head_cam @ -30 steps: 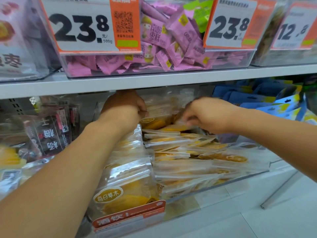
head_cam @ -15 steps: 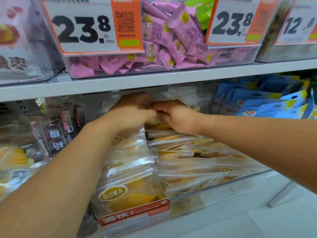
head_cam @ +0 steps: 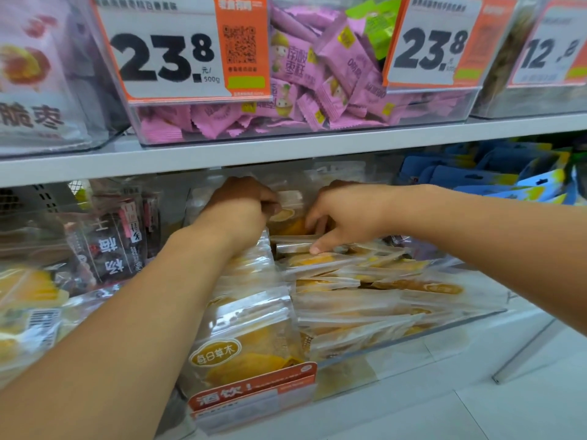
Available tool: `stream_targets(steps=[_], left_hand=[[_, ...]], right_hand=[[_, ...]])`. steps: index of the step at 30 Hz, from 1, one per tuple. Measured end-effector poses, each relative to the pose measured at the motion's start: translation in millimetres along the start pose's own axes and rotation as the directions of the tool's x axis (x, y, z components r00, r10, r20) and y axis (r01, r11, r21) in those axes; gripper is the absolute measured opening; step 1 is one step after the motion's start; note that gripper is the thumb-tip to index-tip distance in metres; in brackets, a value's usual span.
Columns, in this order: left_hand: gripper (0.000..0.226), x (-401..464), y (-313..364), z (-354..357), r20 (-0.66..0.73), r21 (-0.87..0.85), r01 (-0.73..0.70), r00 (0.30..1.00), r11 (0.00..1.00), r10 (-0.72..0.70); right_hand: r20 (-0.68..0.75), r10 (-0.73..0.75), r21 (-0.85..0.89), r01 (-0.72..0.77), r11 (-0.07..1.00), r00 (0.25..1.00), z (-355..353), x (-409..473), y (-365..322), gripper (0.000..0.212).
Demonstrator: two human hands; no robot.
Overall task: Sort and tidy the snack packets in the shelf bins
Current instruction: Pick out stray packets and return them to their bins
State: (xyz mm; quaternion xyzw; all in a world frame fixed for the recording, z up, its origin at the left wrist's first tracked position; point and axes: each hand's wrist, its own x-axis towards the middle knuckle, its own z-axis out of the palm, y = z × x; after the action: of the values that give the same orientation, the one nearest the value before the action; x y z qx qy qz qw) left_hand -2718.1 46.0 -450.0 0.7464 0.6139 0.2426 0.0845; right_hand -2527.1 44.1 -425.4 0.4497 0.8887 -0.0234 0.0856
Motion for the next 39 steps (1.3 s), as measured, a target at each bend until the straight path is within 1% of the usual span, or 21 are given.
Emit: stream_targets(steps=[2,4,6,7,9,12,14,17,19,21,23,25,27,28,29,31,33,35,36,38,39], left_hand=[[0.017,0,0,0,-0.031,0.010,-0.013,0.999,1.000,0.013],[0.010,1,-2,-1,-0.086,-0.021,-0.008,0.996,1.000,0.007],[0.022,2,-3,-2,-0.115,-0.065,-0.012,0.993,0.998,0.005],[0.024,2,-3,-3,-0.112,-0.050,-0.028,0.994,0.998,0.023],[0.017,1,0,-5,-0.080,-0.019,-0.021,0.997,1.000,0.020],[0.009,0,6,-8,-0.002,0.029,0.051,0.999,0.998,-0.051],[0.023,-1,4,-7,0.019,0.064,0.053,0.998,0.997,-0.054],[0.038,-4,3,-5,-0.076,0.044,-0.040,0.996,0.998,0.043],[0.032,-4,6,-5,-0.135,0.026,-0.125,0.983,0.992,0.127],[0.021,-4,9,-4,-0.051,0.054,-0.170,0.984,0.984,0.173],[0.027,-4,10,-3,0.061,0.101,-0.190,0.981,0.977,0.184],[0.037,-4,8,-4,0.095,0.110,-0.187,0.980,0.976,0.177],[0.030,-4,6,-5,0.108,0.094,-0.184,0.979,0.978,0.173],[0.025,-4,5,-6,0.103,0.083,-0.184,0.979,0.979,0.176],[0.021,-5,5,-6,0.096,0.075,-0.183,0.980,0.980,0.176],[0.020,-7,6,-7,0.093,0.054,-0.166,0.983,0.985,0.160],[0.020,-8,6,-7,0.109,0.006,-0.133,0.985,0.991,0.132],[0.021,-10,8,-10,0.099,-0.052,-0.111,0.988,0.992,0.116],[0.025,-12,9,-10,0.096,-0.078,-0.100,0.990,0.992,0.108],[0.043,-16,11,-11,0.129,-0.141,-0.066,0.988,0.988,0.085],[0.051,-17,12,-12,0.159,-0.168,-0.051,0.984,0.985,0.078]], right_hand=[[-0.057,-0.056,-0.101,0.050,0.994,0.997,5,8,-4,0.025],[-0.180,-0.073,-0.140,0.047,0.989,0.981,9,14,-5,0.018],[-0.338,-0.027,-0.072,0.003,0.997,0.941,6,17,1,0.018],[-0.402,0.003,-0.020,-0.013,1.000,0.916,4,19,6,0.019],[-0.447,0.039,0.045,-0.021,0.999,0.894,1,22,14,0.020],[-0.381,0.041,0.048,-0.024,0.999,0.924,5,27,15,0.013],[-0.355,0.040,0.060,-0.020,0.998,0.934,6,31,14,0.008],[-0.324,0.016,0.073,0.008,0.997,0.946,2,33,16,0.009],[-0.336,0.012,0.046,0.004,0.999,0.942,3,36,14,0.013],[-0.357,0.059,0.029,-0.052,0.998,0.932,7,42,10,0.015],[-0.338,0.115,0.053,-0.103,0.993,0.934,8,46,6,0.014],[-0.325,0.101,0.056,-0.088,0.995,0.940,3,38,4,0.017],[-0.316,0.130,0.156,-0.084,0.984,0.940,-11,11,1,0.029],[-0.291,0.124,0.242,-0.053,0.969,0.948,-17,-4,2,0.033],[-0.242,0.072,0.314,0.008,0.949,0.968,-22,-20,3,0.032],[-0.073,-0.077,0.358,0.098,0.929,0.994,-25,-46,2,0.033],[0.027,-0.105,0.276,0.093,0.957,0.994,-15,-55,6,0.048],[0.019,-0.063,0.109,0.061,0.992,0.998,-3,-50,9,0.055],[0.015,-0.058,0.053,0.057,0.997,0.998,3,-45,10,0.049],[0.019,-0.074,0.050,0.073,0.996,0.997,12,-36,9,0.027],[0.002,-0.060,0.041,0.060,0.997,0.998,15,-31,9,0.022]])
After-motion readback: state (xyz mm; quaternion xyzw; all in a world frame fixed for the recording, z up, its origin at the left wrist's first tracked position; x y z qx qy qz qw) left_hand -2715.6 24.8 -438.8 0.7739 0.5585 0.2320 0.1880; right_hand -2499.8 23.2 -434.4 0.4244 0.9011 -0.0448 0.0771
